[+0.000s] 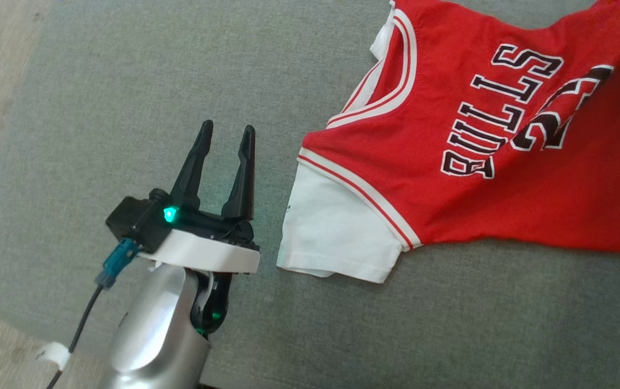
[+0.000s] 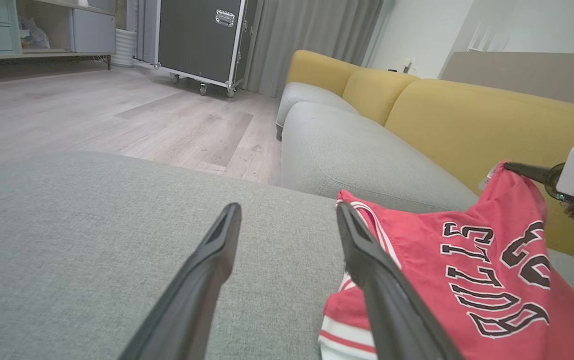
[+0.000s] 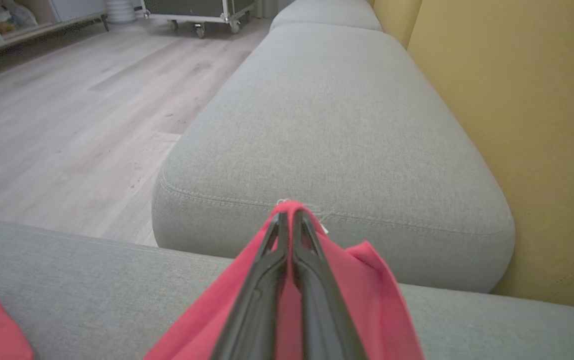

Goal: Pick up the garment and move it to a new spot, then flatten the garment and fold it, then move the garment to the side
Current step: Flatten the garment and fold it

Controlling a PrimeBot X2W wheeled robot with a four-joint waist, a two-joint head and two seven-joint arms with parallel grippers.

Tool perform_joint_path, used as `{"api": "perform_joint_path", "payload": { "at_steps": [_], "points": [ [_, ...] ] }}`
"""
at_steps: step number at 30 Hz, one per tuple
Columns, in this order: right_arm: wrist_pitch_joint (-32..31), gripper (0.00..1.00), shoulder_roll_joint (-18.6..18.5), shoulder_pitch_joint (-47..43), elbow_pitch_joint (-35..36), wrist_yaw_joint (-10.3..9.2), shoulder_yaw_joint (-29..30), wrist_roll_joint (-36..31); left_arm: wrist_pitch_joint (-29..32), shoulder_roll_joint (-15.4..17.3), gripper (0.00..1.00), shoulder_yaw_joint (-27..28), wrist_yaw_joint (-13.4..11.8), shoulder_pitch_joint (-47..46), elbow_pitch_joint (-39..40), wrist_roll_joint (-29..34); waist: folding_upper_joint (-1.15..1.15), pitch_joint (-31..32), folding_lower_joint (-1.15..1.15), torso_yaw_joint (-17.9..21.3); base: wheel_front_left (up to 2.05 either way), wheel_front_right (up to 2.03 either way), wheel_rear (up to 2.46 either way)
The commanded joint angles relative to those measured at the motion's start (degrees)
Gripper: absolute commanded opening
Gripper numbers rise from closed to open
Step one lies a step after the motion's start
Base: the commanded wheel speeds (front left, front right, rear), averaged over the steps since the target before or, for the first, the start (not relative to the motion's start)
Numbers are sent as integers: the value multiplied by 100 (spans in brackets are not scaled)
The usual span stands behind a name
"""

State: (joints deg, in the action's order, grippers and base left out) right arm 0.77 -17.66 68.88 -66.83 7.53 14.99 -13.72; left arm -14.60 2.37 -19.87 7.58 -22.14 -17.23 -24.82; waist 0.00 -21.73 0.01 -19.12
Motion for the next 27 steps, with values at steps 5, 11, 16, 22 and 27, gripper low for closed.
{"api": "perform_joint_path", "payload": {
  "at_steps": [5,11,16,22,27],
  "points": [
    [70,100,115,-12,-91,-4,186,-311,-40,52,100,321,-14,-82,224,18,0,149,-1,103,0,0,0],
    [817,100,523,-236,-311,-4,78,-154,-40,52,100,560,-13,34,226,217,0,493,-1,501,0,0,0],
    [1322,100,826,-556,-381,-4,-212,177,-40,51,100,740,-11,193,227,340,0,854,-1,904,0,0,0],
    [1418,100,1163,-1382,378,-4,-747,760,-40,51,100,930,-10,402,252,432,0,1214,-1,1350,0,0,0],
    [1421,100,1320,-2707,1575,-4,-1295,1414,-40,59,100,1058,-10,564,241,453,0,1452,-1,1672,0,0,0]
  ]
}}
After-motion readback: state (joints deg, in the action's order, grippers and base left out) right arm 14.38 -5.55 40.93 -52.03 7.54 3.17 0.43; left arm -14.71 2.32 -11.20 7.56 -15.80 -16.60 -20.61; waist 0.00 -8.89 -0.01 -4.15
